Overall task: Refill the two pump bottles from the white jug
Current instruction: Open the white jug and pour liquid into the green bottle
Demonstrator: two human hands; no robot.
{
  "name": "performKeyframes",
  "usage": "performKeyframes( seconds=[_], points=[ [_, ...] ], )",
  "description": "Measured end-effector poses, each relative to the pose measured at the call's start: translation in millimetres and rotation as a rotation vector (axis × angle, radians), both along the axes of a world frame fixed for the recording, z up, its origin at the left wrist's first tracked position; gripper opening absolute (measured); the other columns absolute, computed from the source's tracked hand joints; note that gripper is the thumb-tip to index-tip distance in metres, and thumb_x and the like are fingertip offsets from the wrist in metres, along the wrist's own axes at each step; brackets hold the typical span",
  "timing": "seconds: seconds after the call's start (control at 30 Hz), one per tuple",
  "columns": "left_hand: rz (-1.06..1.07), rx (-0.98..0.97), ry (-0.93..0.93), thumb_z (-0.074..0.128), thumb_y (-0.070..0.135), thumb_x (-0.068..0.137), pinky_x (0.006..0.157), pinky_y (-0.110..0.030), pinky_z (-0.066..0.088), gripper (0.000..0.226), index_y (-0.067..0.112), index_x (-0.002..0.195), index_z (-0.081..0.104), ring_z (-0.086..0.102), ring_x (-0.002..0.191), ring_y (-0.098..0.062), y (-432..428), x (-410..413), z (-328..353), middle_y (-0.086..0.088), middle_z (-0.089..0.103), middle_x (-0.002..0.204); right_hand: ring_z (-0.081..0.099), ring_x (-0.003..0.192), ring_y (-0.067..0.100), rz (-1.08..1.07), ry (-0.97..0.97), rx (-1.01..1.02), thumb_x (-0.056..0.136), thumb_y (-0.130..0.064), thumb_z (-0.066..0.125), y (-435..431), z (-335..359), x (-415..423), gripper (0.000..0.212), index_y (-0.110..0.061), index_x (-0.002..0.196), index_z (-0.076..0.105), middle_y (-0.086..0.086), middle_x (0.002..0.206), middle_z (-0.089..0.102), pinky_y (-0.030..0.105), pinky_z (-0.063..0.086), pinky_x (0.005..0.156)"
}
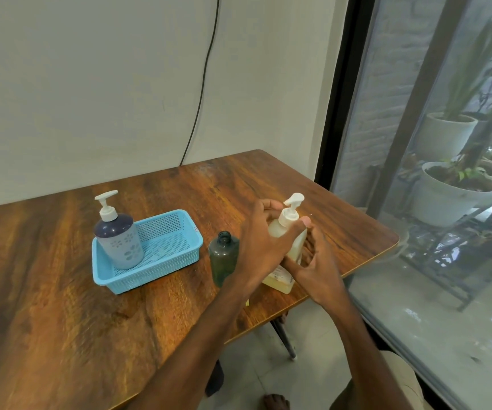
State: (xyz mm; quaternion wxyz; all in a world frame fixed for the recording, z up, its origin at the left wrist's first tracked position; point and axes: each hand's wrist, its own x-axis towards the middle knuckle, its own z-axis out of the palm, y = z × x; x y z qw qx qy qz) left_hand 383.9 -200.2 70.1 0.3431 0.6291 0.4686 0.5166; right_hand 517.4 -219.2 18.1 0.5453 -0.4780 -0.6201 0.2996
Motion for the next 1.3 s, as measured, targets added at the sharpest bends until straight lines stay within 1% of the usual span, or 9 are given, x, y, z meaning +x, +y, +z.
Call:
performKeyframes(
  seconds=[0.23,0.37,0.5,0.63,0.73,0.83,1.0,1.17,1.3],
  points=[
    [0.086,0.148,0.046,0.08,0.049,0.085,0.088,-0.031,0.059,0.042,0.031,0.122,0.072,0.065,0.104,-0.003,-3,-6,16,0.022,0.068,0.105,0.062,0.121,0.009,-0.014,0.021,-0.019,0.07,-0.038,0.091,3,-3,1,0.079,-0.035,0.136,0.048,-0.01,0.132,0.061,0.039,0.057,0.097],
    [0.117,0.249,0.032,0.084,0.045,0.083,0.079,-0.017,0.055,0.04,0.03,0.119,0.075,0.067,0.096,-0.001,0,-7,33,0.028,0.066,0.096,0.063,0.119,0.006,-0.025,0.03,-0.043,0.066,-0.046,0.092,5,-5,1,0.082,-0.04,0.134,0.047,-0.015,0.131,0.061,0.042,0.058,0.096],
    [-0.001,0.196,0.207,0.086,0.04,0.082,0.069,-0.006,0.045,0.043,0.021,0.119,0.078,0.063,0.083,0.017,3,-13,23,0.015,0.076,0.099,0.06,0.124,0.009,-0.031,0.024,-0.034,0.064,-0.058,0.088,3,-6,1,0.083,-0.044,0.134,0.046,-0.014,0.135,0.059,0.043,0.056,0.099],
    [0.065,0.29,0.146,0.086,0.038,0.083,0.073,-0.005,0.047,0.039,0.022,0.118,0.079,0.065,0.09,0.007,0,-14,17,0.024,0.068,0.094,0.061,0.123,0.011,-0.033,0.018,-0.027,0.067,-0.052,0.088,1,-5,-1,0.079,-0.042,0.133,0.047,-0.012,0.134,0.059,0.044,0.056,0.099],
    [0.051,0.314,0.221,0.084,0.04,0.084,0.073,-0.005,0.045,0.038,0.023,0.119,0.078,0.064,0.087,0.004,-1,-10,18,0.027,0.068,0.094,0.06,0.123,0.008,-0.031,0.009,-0.028,0.069,-0.051,0.088,2,-6,0,0.08,-0.04,0.136,0.045,-0.012,0.134,0.059,0.042,0.056,0.099],
    [0.048,0.307,0.213,0.083,0.039,0.085,0.071,-0.005,0.046,0.028,0.025,0.109,0.081,0.065,0.086,0.006,3,-12,25,0.038,0.062,0.077,0.061,0.122,0.009,-0.034,0.019,-0.045,0.065,-0.055,0.088,1,-6,0,0.082,-0.041,0.135,0.046,-0.012,0.134,0.059,0.043,0.056,0.098],
    [0.069,0.296,0.068,0.08,0.039,0.089,0.067,-0.005,0.049,0.021,0.035,0.109,0.076,0.068,0.078,0.012,11,-13,56,0.03,0.068,0.08,0.057,0.125,0.01,-0.044,-0.002,-0.044,0.064,-0.049,0.089,1,-6,0,0.082,-0.042,0.133,0.046,-0.017,0.136,0.055,0.043,0.058,0.096],
    [0.142,0.357,0.03,0.082,0.04,0.087,0.067,-0.002,0.047,0.036,0.017,0.115,0.078,0.064,0.079,0.017,25,-17,90,0.023,0.068,0.085,0.056,0.125,0.01,-0.052,-0.01,-0.049,0.062,-0.048,0.088,1,-7,0,0.084,-0.041,0.135,0.046,-0.019,0.134,0.054,0.041,0.059,0.094],
    [0.166,0.36,0.03,0.08,0.046,0.087,0.071,-0.004,0.047,0.037,0.017,0.109,0.081,0.066,0.079,0.012,41,-19,108,0.016,0.074,0.087,0.056,0.126,0.012,-0.052,-0.012,-0.054,0.063,-0.046,0.089,2,-7,0,0.083,-0.043,0.133,0.046,-0.016,0.134,0.053,0.042,0.06,0.092]
  ],
)
